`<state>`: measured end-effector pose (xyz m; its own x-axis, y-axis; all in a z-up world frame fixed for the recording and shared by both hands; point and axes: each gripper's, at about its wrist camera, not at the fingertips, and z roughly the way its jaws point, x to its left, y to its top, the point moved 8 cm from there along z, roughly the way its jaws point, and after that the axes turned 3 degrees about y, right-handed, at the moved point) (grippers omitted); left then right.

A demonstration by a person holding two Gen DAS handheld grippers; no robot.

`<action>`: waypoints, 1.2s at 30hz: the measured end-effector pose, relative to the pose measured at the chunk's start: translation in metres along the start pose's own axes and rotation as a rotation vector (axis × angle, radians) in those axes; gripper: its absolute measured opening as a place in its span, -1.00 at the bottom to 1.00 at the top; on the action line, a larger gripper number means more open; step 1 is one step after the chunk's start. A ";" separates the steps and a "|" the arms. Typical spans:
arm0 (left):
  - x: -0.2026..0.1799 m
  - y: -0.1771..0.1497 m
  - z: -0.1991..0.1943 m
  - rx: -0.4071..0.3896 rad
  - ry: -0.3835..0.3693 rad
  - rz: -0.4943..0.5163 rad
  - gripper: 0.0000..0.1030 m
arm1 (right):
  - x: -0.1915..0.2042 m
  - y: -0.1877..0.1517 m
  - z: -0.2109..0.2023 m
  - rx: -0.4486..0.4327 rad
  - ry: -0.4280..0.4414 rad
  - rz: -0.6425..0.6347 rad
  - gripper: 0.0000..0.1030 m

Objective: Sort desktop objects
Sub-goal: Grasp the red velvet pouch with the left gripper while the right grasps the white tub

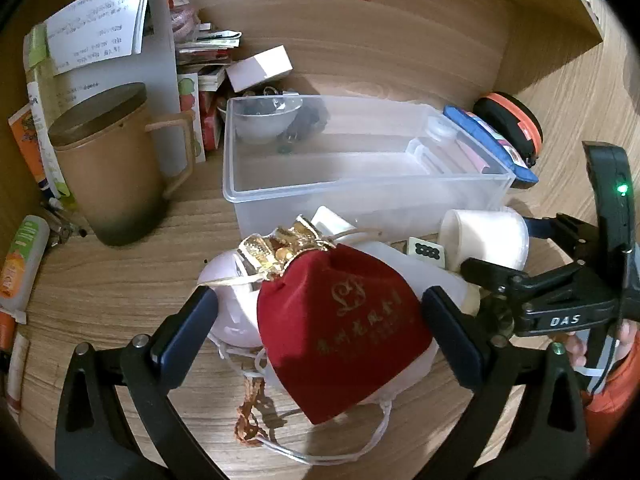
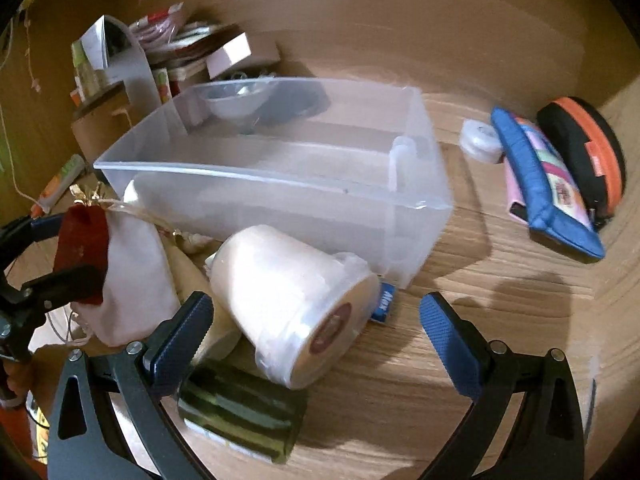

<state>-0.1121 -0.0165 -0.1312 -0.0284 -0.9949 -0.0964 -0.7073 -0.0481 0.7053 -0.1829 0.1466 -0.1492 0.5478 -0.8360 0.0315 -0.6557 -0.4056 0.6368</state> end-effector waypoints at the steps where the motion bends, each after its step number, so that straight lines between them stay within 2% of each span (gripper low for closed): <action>1: 0.000 0.000 -0.001 -0.006 0.004 0.003 0.85 | 0.000 0.000 0.002 -0.004 -0.004 -0.005 0.98; 4: -0.003 0.000 -0.003 -0.020 0.008 0.021 0.65 | 0.003 0.000 0.003 -0.005 0.036 0.001 0.86; 6: -0.005 0.001 -0.004 -0.023 0.006 0.035 0.53 | 0.008 -0.001 0.003 -0.007 0.075 0.002 0.63; 9: -0.006 0.001 -0.005 -0.025 0.014 0.039 0.43 | 0.009 -0.002 0.003 -0.014 0.070 0.001 0.62; 14: -0.001 0.001 -0.009 -0.030 -0.004 -0.010 0.30 | 0.009 -0.003 -0.002 -0.034 0.066 -0.003 0.54; 18: -0.001 0.002 -0.013 -0.032 -0.002 -0.004 0.13 | 0.008 -0.005 -0.008 -0.046 0.070 0.000 0.43; 20: -0.001 0.004 -0.019 -0.049 -0.005 0.004 -0.05 | 0.007 -0.005 -0.014 -0.058 0.080 0.004 0.37; 27: -0.006 0.015 -0.037 -0.098 -0.009 0.035 -0.17 | 0.002 -0.002 -0.032 -0.105 0.068 0.018 0.26; 36: 0.003 0.025 -0.047 -0.125 -0.019 -0.008 -0.20 | -0.007 0.005 -0.054 -0.152 0.064 0.045 0.23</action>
<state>-0.0970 -0.0254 -0.0807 -0.0370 -0.9927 -0.1145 -0.6137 -0.0679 0.7866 -0.1620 0.1704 -0.1051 0.5545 -0.8251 0.1088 -0.5973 -0.3035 0.7424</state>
